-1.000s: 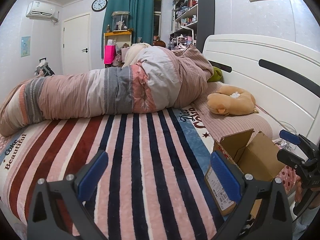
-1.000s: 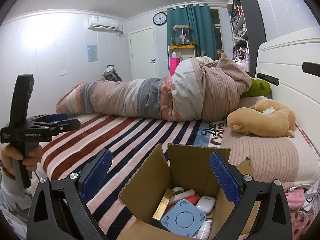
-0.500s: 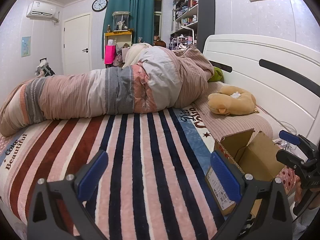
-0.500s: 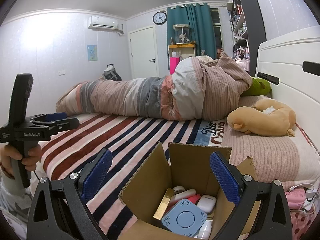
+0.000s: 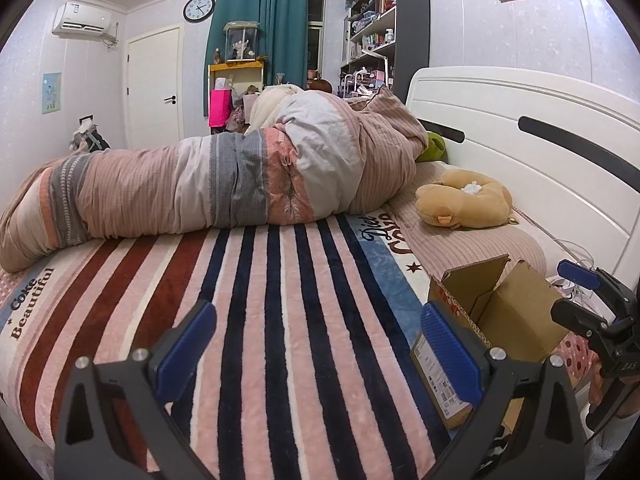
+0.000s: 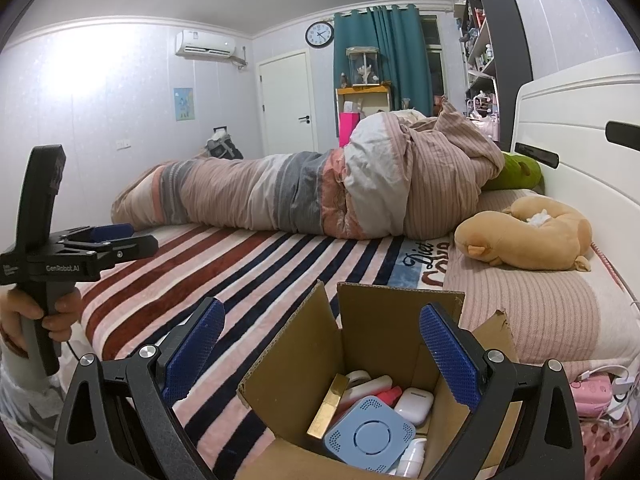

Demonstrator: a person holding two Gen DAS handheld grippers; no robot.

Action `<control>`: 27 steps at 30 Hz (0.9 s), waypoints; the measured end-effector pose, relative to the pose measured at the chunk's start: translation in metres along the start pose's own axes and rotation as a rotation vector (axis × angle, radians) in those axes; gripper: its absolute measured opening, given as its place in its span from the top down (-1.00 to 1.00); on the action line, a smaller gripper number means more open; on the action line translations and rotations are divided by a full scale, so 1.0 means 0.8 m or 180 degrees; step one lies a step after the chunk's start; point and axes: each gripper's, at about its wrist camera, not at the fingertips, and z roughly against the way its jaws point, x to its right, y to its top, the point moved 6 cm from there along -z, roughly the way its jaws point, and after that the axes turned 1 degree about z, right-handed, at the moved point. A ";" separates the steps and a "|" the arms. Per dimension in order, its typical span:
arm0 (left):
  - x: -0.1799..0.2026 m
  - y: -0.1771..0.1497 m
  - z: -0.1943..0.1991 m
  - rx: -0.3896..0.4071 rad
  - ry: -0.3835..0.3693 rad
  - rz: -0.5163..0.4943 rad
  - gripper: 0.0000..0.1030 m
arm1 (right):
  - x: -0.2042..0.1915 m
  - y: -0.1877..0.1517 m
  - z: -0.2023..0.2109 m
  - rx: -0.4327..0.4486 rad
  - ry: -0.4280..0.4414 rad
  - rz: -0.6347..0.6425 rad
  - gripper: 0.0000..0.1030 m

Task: Organize rigid objects

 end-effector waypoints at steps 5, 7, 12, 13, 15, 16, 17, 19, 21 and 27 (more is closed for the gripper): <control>-0.001 -0.003 0.001 -0.0005 0.0005 0.0006 -0.97 | 0.001 0.000 0.000 -0.0001 0.0005 0.0001 -0.91; -0.001 -0.004 0.001 -0.0004 0.0011 -0.0002 -0.97 | 0.001 0.000 0.000 -0.0003 0.0000 0.0004 -0.91; -0.001 -0.006 0.001 -0.0016 0.0002 0.0012 -0.97 | 0.000 -0.001 -0.001 -0.0005 0.0004 -0.0003 -0.91; -0.001 -0.006 0.000 -0.0014 0.0002 0.0007 -0.97 | -0.001 -0.002 -0.001 -0.0005 0.0000 -0.0003 -0.91; -0.002 -0.006 0.001 -0.0018 -0.0005 0.0005 -0.97 | -0.001 -0.001 -0.001 -0.0003 0.0002 -0.0002 -0.91; 0.000 -0.006 0.001 -0.0015 -0.0004 0.0015 -0.97 | -0.002 -0.001 -0.001 -0.0001 0.0002 -0.0001 -0.91; 0.000 -0.006 0.000 -0.0014 -0.0004 0.0016 -0.97 | -0.003 -0.003 -0.002 0.0000 -0.0001 0.0004 -0.91; 0.000 -0.006 0.001 -0.0017 -0.0001 0.0017 -0.97 | -0.004 -0.004 -0.002 -0.0002 -0.0008 0.0008 -0.91; -0.001 -0.006 0.001 -0.0015 -0.0003 0.0016 -0.97 | -0.004 -0.004 -0.002 -0.0001 -0.0004 0.0000 -0.91; 0.000 -0.006 0.000 -0.0011 0.0001 0.0014 -0.97 | -0.004 -0.005 -0.004 -0.0002 -0.0006 0.0001 -0.91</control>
